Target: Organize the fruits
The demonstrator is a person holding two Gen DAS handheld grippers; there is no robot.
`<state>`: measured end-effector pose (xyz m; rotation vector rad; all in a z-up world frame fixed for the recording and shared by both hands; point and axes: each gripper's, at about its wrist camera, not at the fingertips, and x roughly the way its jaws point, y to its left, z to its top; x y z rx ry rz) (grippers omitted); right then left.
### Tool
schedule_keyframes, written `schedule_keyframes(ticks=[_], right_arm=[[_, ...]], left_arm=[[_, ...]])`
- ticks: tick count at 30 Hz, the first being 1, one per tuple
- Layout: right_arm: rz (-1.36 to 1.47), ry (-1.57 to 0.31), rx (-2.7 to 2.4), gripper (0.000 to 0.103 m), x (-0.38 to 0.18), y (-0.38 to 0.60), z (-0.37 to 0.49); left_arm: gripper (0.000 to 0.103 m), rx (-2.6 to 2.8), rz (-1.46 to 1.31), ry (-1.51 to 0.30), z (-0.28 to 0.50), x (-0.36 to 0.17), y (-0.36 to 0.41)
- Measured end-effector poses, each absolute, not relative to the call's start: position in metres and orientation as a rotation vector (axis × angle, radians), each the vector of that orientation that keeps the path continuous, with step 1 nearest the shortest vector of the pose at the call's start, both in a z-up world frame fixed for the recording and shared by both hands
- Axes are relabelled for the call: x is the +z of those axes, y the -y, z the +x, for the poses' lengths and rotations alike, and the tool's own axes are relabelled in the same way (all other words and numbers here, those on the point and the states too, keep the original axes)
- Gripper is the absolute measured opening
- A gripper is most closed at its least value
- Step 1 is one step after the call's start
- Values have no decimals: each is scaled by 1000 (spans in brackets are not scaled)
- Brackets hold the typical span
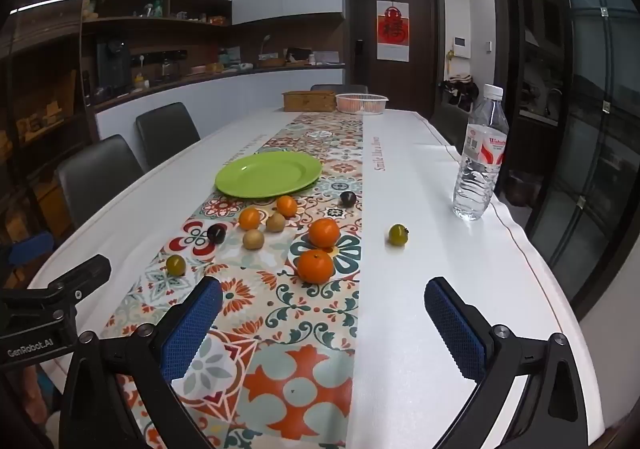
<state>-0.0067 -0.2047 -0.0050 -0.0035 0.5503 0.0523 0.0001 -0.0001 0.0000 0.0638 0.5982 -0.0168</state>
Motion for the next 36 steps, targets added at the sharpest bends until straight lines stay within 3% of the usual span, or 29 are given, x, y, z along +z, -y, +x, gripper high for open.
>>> schedule_keyframes(ticks=[36], right_arm=[[-17, -547, 54, 102, -3, 201, -8]], left_arm=[[103, -14, 48, -578, -4, 4, -2]])
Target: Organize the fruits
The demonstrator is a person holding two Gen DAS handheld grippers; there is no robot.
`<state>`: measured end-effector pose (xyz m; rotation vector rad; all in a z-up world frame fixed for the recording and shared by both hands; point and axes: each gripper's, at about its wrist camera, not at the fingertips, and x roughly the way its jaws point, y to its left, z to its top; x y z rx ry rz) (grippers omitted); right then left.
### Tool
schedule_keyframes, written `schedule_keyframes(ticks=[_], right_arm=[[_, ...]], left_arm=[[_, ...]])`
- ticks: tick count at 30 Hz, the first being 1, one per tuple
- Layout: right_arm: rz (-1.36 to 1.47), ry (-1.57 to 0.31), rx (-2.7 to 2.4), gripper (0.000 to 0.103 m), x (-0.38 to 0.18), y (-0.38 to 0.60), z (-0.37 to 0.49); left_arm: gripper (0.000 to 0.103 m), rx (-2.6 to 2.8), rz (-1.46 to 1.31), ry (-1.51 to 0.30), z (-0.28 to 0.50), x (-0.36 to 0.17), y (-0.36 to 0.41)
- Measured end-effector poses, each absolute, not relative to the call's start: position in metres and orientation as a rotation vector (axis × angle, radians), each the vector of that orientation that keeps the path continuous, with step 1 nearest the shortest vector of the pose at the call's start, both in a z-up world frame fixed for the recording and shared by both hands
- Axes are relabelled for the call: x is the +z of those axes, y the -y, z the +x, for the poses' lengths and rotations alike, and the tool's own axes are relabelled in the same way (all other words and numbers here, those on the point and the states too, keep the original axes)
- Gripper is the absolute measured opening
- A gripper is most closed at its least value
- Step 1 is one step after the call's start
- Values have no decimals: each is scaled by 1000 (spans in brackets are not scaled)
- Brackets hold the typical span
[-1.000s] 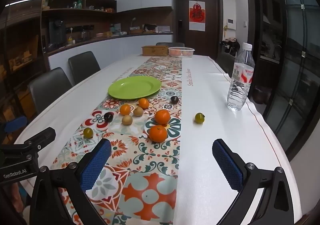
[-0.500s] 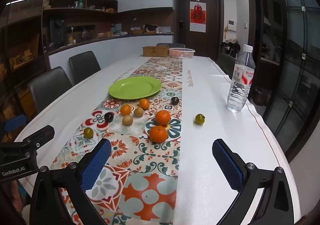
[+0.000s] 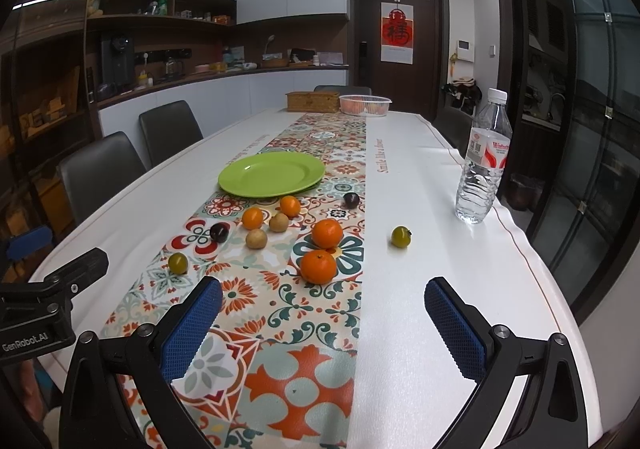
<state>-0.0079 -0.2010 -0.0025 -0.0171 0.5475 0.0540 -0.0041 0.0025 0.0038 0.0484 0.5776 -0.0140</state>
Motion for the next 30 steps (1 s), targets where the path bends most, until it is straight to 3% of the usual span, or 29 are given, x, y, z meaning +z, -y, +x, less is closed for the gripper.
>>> schedule_keyframes(ticks=[30], right_arm=[[-22, -549, 54, 102, -4, 197, -8]], left_arm=[[103, -14, 48, -577, -4, 4, -2]])
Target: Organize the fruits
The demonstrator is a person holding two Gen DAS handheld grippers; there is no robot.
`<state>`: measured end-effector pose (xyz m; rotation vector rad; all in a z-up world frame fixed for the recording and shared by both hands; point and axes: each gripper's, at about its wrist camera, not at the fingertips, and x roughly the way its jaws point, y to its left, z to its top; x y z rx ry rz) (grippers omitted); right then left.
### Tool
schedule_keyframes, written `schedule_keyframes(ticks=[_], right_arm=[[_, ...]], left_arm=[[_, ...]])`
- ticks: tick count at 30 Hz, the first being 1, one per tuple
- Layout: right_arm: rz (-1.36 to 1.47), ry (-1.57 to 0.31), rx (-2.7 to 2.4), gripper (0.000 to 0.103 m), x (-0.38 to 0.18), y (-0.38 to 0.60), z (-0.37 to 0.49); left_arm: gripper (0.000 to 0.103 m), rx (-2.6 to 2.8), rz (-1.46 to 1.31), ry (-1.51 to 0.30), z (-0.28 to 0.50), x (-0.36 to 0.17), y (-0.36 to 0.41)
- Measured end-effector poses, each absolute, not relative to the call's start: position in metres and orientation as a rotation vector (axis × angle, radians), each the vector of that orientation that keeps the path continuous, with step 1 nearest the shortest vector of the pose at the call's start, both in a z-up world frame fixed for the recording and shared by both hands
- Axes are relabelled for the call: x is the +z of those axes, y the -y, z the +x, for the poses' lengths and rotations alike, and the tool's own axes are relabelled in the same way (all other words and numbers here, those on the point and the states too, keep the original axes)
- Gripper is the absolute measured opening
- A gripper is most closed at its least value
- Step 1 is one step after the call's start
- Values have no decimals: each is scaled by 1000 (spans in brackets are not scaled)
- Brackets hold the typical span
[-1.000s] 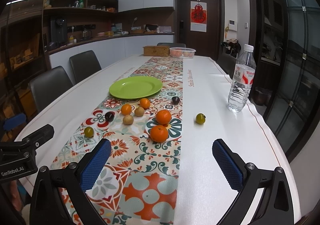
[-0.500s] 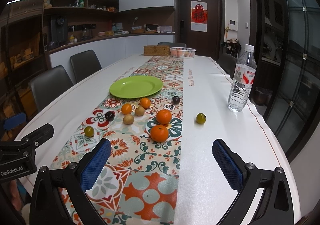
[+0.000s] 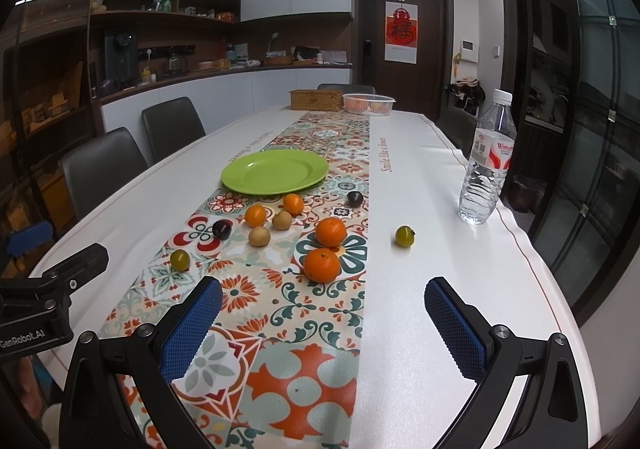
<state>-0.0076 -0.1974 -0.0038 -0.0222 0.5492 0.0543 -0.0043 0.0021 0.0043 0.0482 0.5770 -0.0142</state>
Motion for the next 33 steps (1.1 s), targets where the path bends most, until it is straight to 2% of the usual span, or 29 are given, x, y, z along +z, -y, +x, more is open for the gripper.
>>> schedule_keyframes(ticks=[33], right_arm=[[-44, -605, 62, 102, -18, 191, 6]], left_arm=[[103, 10, 62, -615, 12, -7, -5]])
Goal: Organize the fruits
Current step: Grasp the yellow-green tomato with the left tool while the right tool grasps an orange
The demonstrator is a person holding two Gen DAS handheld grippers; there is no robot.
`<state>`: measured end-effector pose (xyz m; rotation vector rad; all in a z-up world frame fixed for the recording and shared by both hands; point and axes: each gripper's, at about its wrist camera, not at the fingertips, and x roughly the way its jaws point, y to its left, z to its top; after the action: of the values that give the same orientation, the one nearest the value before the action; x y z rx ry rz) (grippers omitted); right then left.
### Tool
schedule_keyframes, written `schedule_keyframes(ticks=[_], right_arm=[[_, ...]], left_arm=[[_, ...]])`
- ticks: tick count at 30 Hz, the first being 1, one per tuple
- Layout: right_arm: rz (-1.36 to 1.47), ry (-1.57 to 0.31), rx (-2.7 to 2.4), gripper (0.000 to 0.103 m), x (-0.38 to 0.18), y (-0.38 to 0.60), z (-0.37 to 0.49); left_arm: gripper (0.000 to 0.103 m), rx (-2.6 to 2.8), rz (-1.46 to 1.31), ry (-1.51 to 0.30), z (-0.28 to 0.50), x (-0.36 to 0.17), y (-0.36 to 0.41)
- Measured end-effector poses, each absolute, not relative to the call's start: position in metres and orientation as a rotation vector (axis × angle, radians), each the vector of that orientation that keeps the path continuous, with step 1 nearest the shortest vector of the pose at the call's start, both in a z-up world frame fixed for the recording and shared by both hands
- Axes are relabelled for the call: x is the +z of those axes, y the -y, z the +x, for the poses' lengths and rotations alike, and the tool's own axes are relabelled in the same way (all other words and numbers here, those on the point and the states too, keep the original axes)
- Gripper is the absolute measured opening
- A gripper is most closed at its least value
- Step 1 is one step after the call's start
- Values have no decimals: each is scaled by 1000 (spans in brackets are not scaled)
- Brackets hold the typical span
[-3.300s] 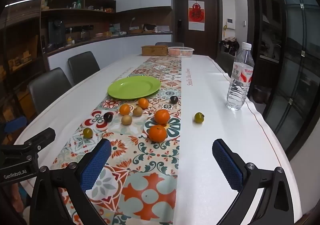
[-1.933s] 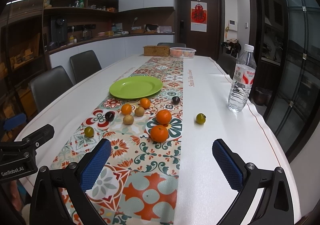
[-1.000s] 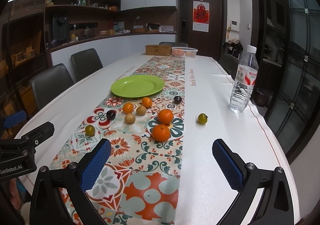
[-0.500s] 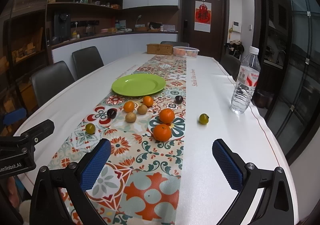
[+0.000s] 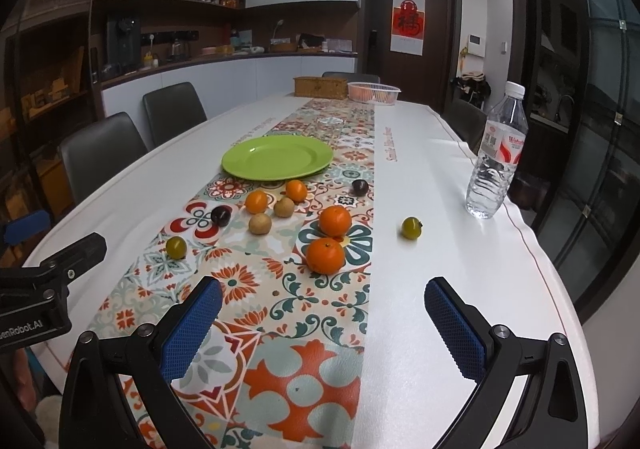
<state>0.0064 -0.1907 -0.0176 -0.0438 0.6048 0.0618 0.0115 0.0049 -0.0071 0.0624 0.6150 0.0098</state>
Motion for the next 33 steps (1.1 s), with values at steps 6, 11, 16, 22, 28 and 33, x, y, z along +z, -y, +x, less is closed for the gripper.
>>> schedule_keyframes(ticks=[6, 11, 16, 22, 28, 33], right_arm=[[-59, -632, 78, 102, -23, 189, 17], [-72, -649, 84, 102, -31, 182, 30], [-79, -666, 84, 102, -37, 180, 44], [-63, -694, 79, 102, -47, 180, 63], [-33, -744, 84, 100, -60, 181, 86], [-29, -774, 73, 96, -69, 180, 102]], left_arm=[[103, 14, 76, -615, 19, -13, -5], [98, 9, 74, -635, 33, -20, -6], [95, 17, 64, -665, 48, -29, -9], [91, 23, 59, -710, 70, -41, -11], [87, 25, 51, -759, 89, -53, -12], [82, 17, 27, -808, 106, -66, -14]])
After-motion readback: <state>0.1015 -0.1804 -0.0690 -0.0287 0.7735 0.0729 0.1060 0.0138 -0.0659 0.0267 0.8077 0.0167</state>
